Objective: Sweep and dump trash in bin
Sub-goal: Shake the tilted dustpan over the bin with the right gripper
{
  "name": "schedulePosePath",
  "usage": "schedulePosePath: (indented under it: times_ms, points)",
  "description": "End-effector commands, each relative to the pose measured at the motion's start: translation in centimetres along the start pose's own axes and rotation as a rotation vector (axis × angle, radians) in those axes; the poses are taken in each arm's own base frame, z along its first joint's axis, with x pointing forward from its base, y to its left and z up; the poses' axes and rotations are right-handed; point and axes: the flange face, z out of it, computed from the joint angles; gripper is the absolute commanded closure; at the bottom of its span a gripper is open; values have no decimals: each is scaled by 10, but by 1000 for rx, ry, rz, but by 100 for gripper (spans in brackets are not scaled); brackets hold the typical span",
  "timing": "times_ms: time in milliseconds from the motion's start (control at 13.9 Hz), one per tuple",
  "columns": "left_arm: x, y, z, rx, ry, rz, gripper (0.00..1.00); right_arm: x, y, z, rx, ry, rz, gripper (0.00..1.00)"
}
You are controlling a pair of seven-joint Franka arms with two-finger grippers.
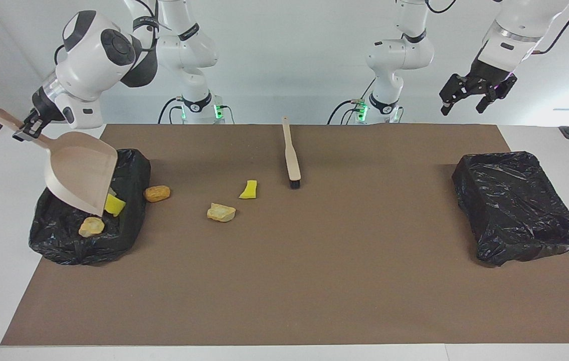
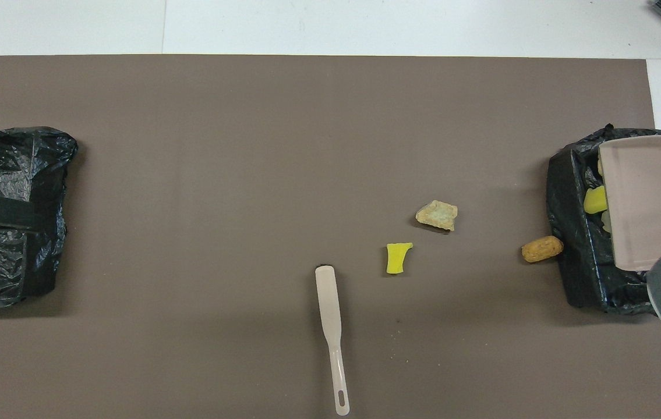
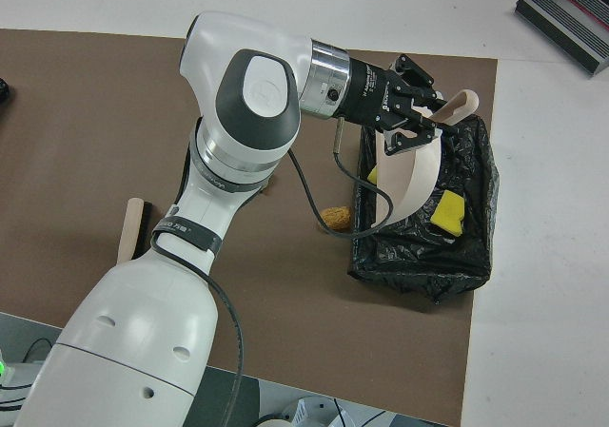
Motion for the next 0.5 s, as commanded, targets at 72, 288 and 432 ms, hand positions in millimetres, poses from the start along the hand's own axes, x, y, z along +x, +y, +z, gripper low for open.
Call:
schedulePosePath:
  times_ms: [72,288,432]
  points:
    - [-5,-3,-4,12,0,-4,0,9,19,-9,72,144,140,100]
    - [-5,-4,-4,12,0,-4,0,23,11,-11,187,264,381,100]
    - [-5,-4,-4,12,0,-4,0,34,5,-14,291,345,583,100]
